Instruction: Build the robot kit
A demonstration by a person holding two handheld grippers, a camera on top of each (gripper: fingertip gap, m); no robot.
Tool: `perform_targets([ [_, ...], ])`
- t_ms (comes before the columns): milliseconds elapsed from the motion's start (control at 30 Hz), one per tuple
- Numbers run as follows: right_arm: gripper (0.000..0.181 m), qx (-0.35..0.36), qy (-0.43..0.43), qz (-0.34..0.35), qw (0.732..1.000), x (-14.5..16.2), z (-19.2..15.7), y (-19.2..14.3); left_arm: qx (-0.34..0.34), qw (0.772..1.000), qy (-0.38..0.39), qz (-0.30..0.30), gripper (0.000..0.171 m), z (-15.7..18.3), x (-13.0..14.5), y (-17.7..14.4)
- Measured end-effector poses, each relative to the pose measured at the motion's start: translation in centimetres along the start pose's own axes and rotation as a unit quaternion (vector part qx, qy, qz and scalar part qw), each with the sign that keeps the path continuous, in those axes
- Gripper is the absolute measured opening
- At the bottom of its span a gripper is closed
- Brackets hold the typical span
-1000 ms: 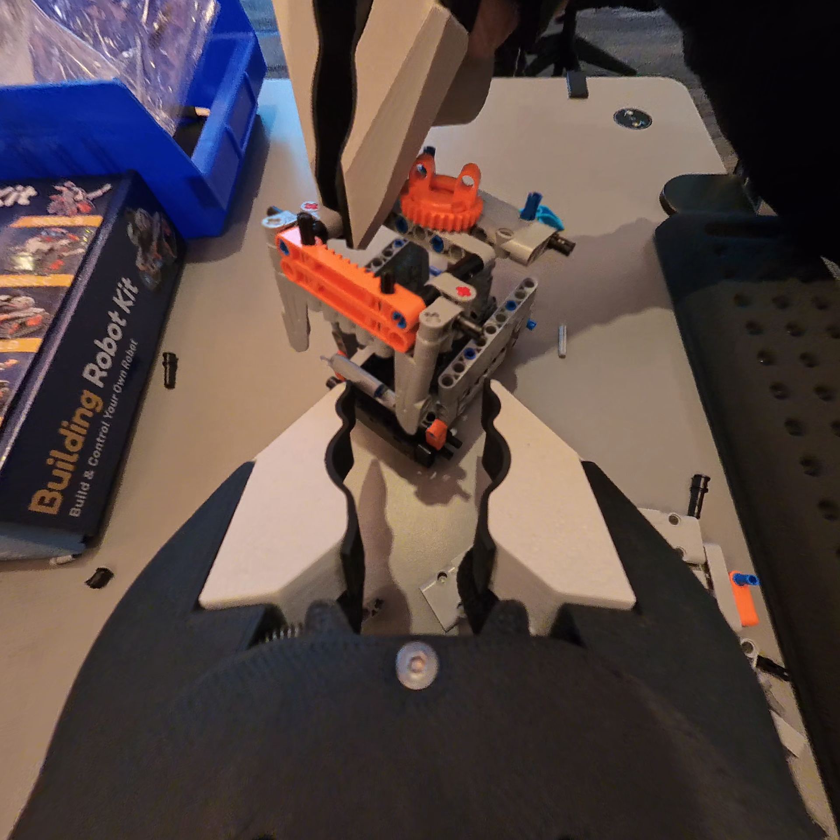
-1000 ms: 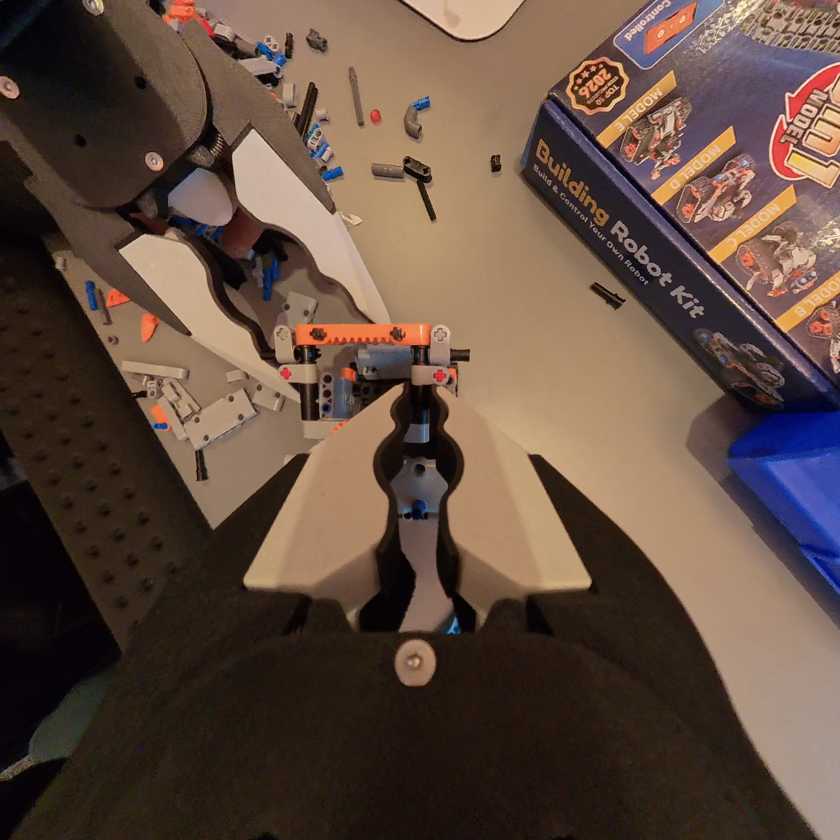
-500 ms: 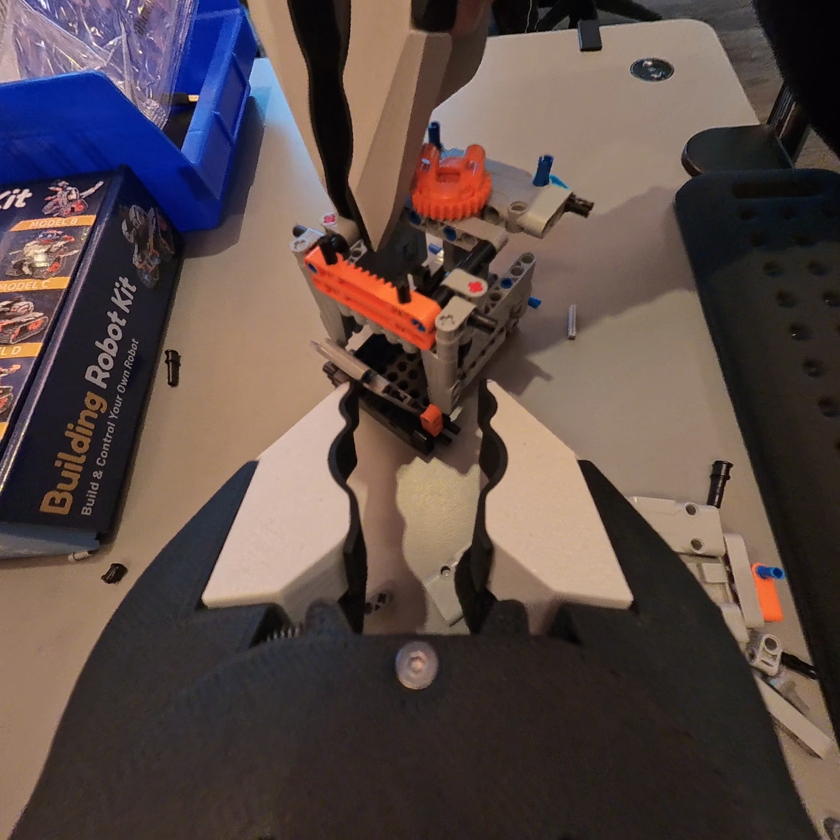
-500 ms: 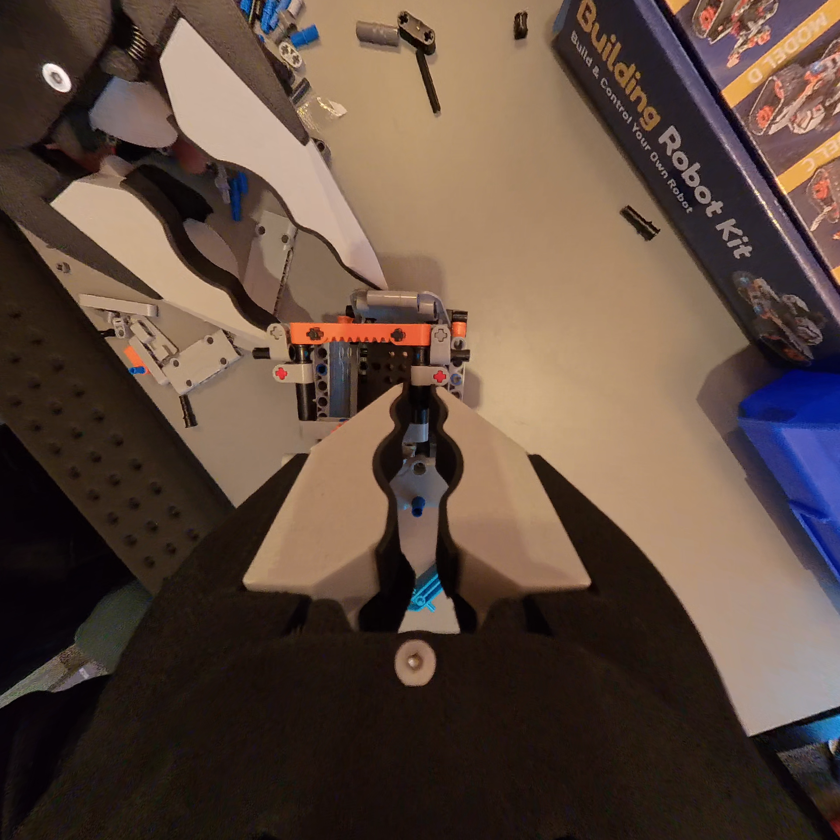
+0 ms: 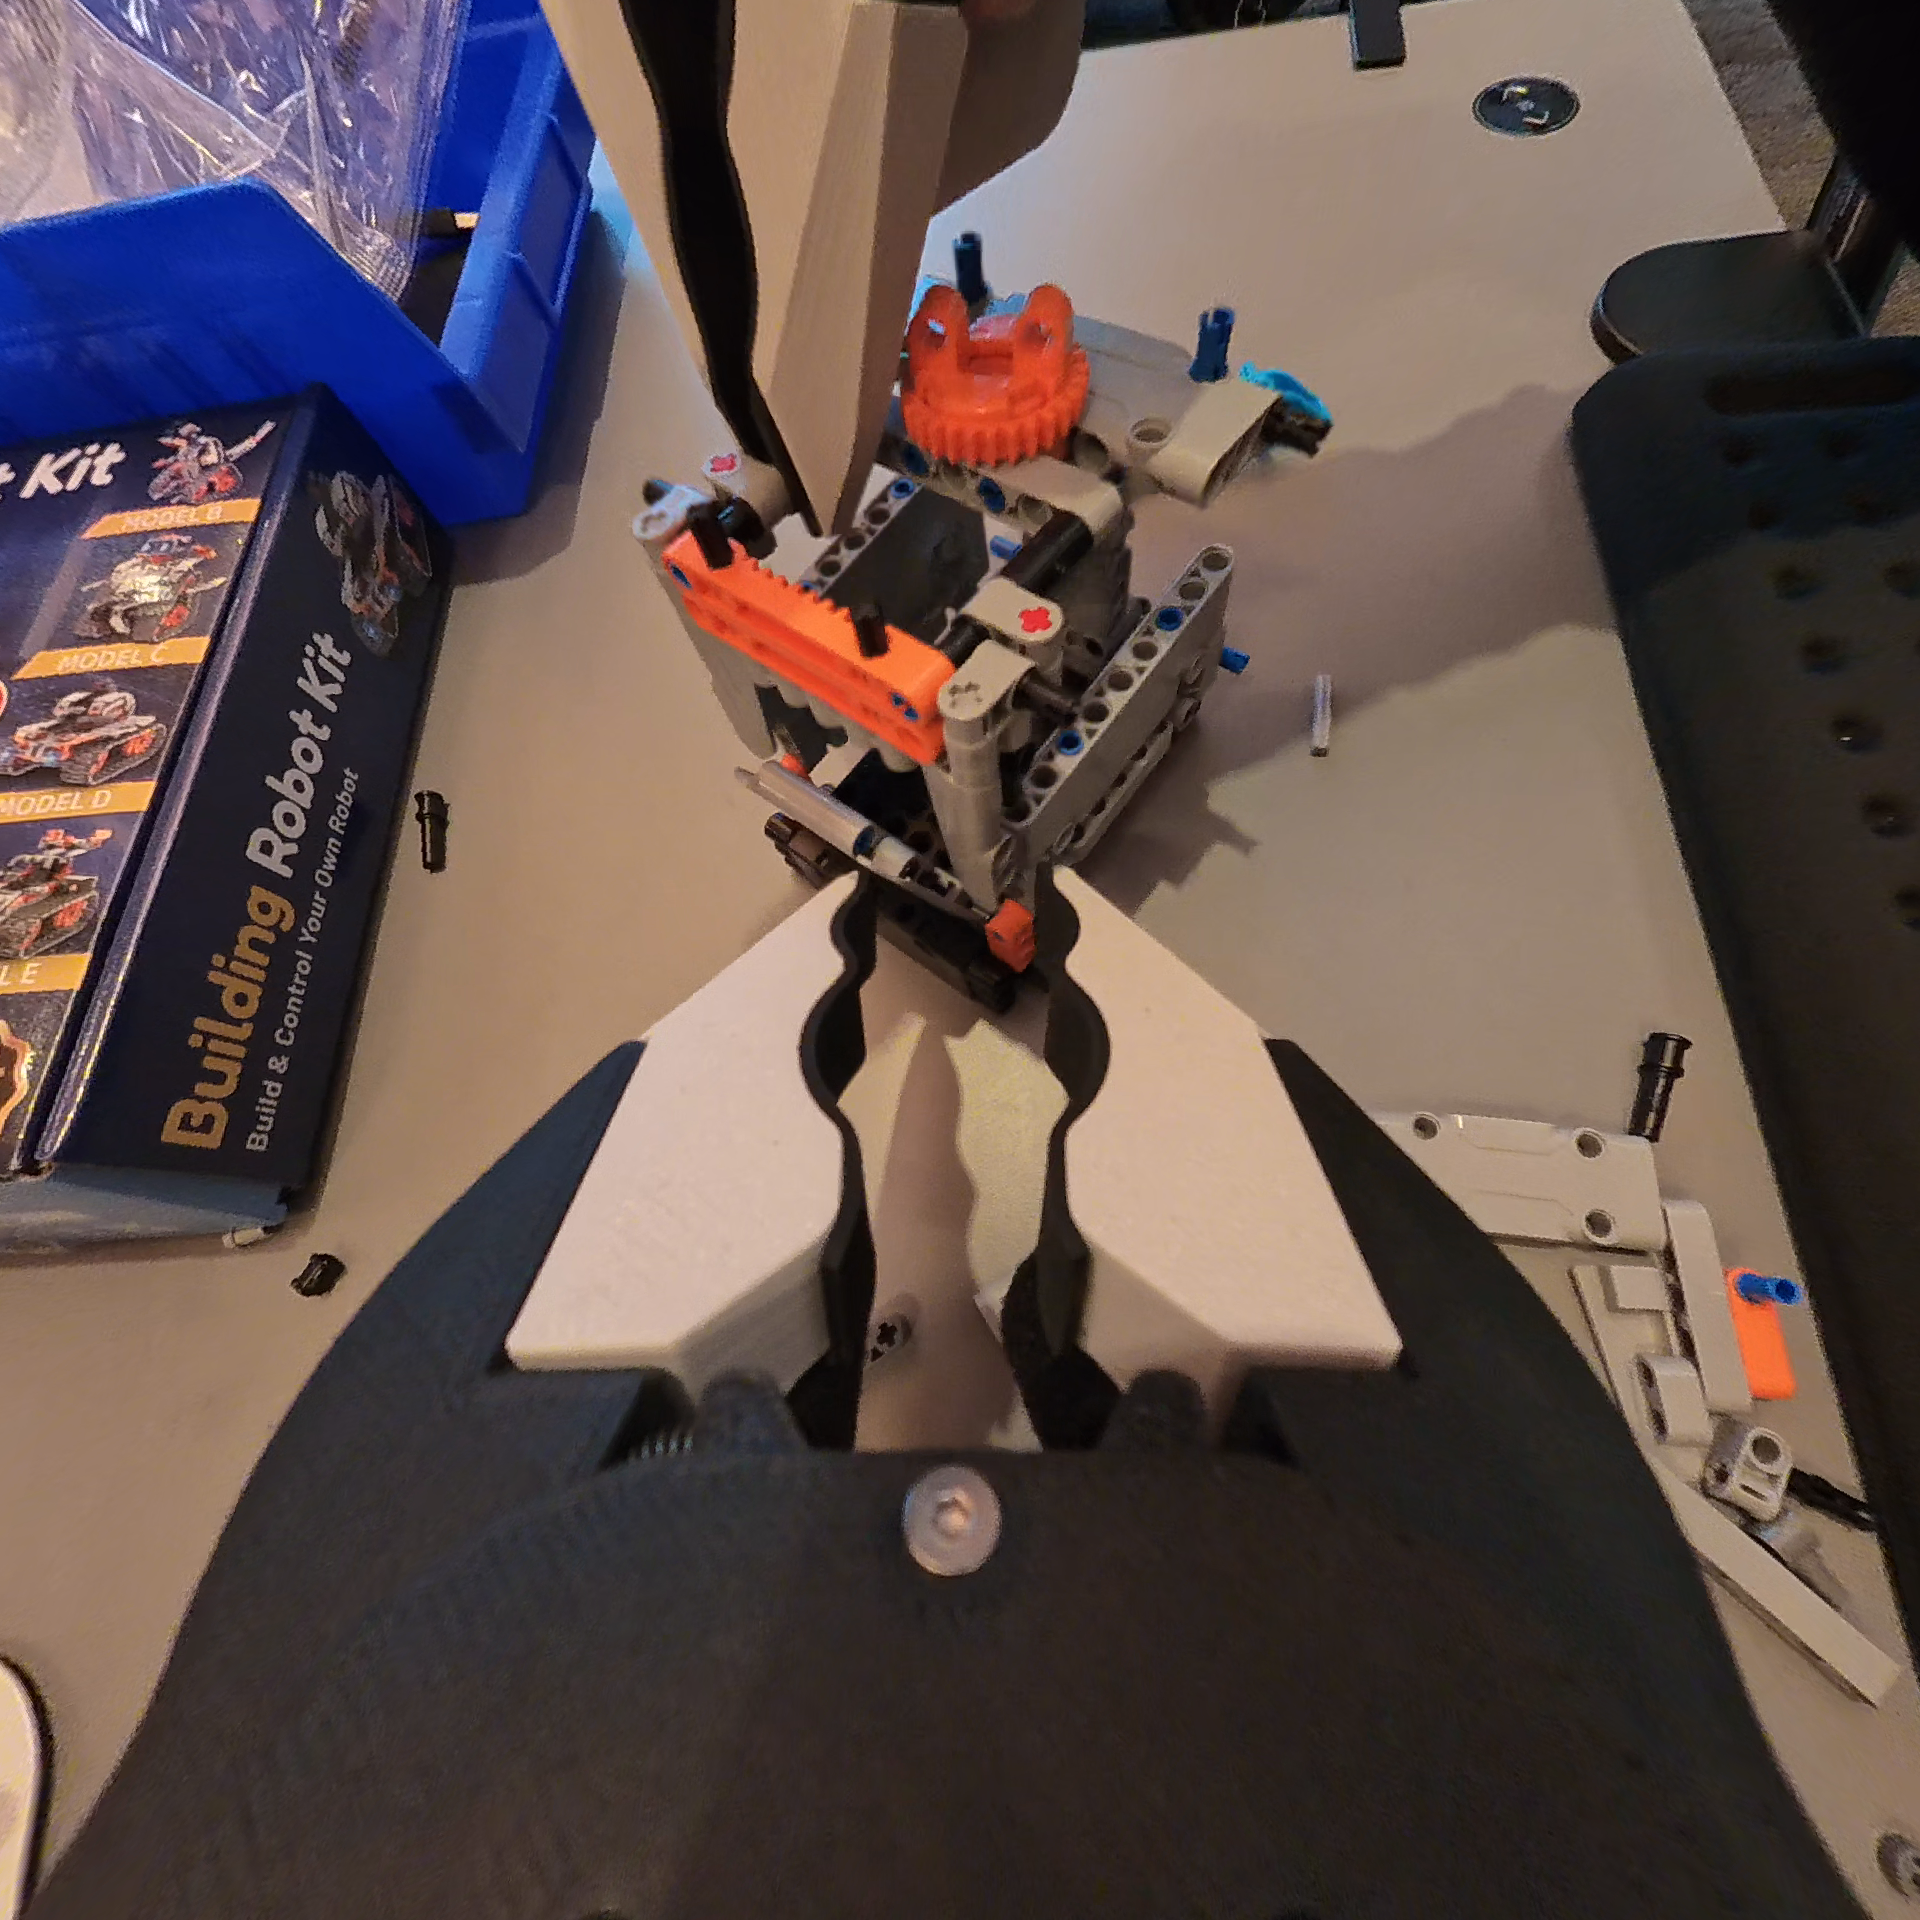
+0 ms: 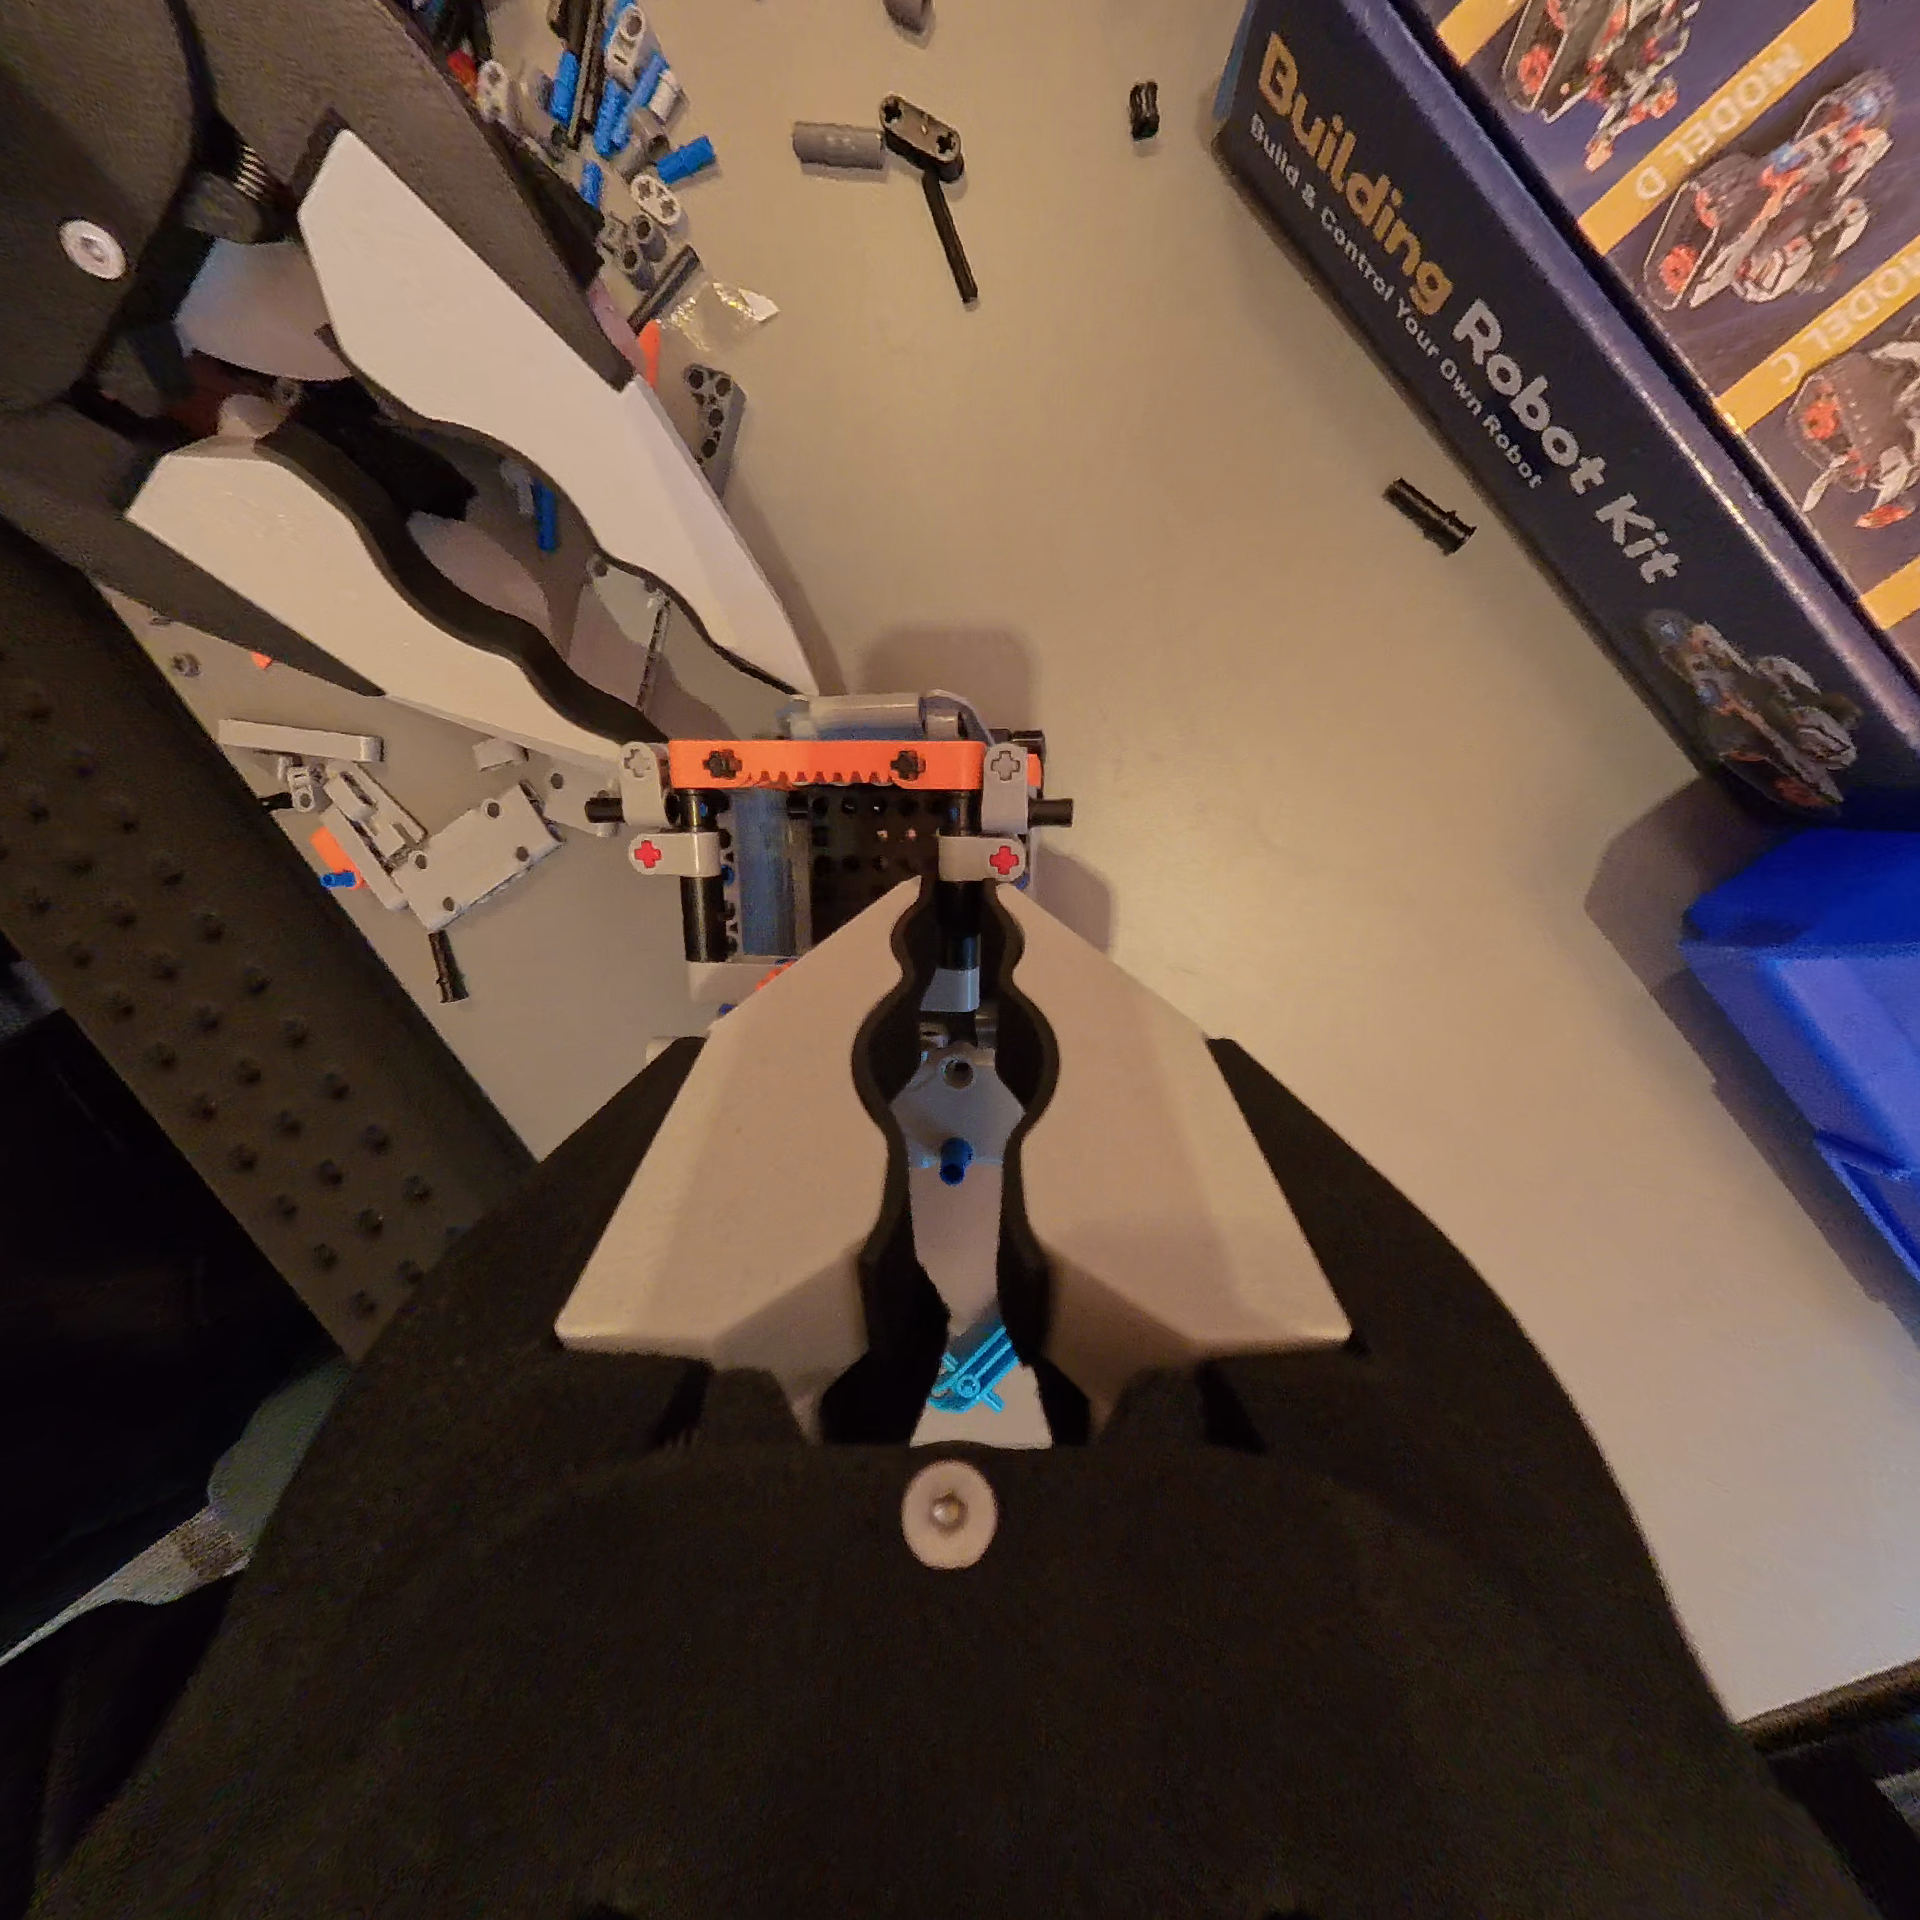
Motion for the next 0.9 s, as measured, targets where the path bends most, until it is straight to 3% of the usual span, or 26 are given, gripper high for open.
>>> perform_targets([
  [367,0.005,-0.001,-0.002,-0.002,1.0,0.2,0.0,0.2,-0.002,1.0,-0.004,-0.008,0.027,0.2,0.4,0.6],
  [533,0.039,0.037,-0.001,0.023,0.999,0.3,-0.4,-0.6,-0.004,1.0,0.001,-0.008,0.025,0.3,0.4,0.8],
  [633,0.038,0.058,-0.01,0.046,0.997,0.4,-1.0,-1.6,-0.003,1.0,0.001,-0.007,0.025,0.3,0.4,0.8],
  [733,0.024,0.045,-0.041,0.083,0.995,0.2,-3.1,-2.5,-0.003,1.0,0.001,-0.007,0.025,0.4,0.5,0.9],
  [900,0.028,0.016,-0.073,0.051,0.996,0.2,-5.3,-0.3,-0.004,1.0,0.002,-0.008,0.024,0.4,0.5,0.9],
])
Point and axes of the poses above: each gripper's, where its closed fingertips meet, y out along the fingers, x out of its underside, z = x × y across the jaws, the point moved 7 cm from there along -y, back along the fingers, and after that the axes turned 10 degrees about -y, right-handed, at the moved point
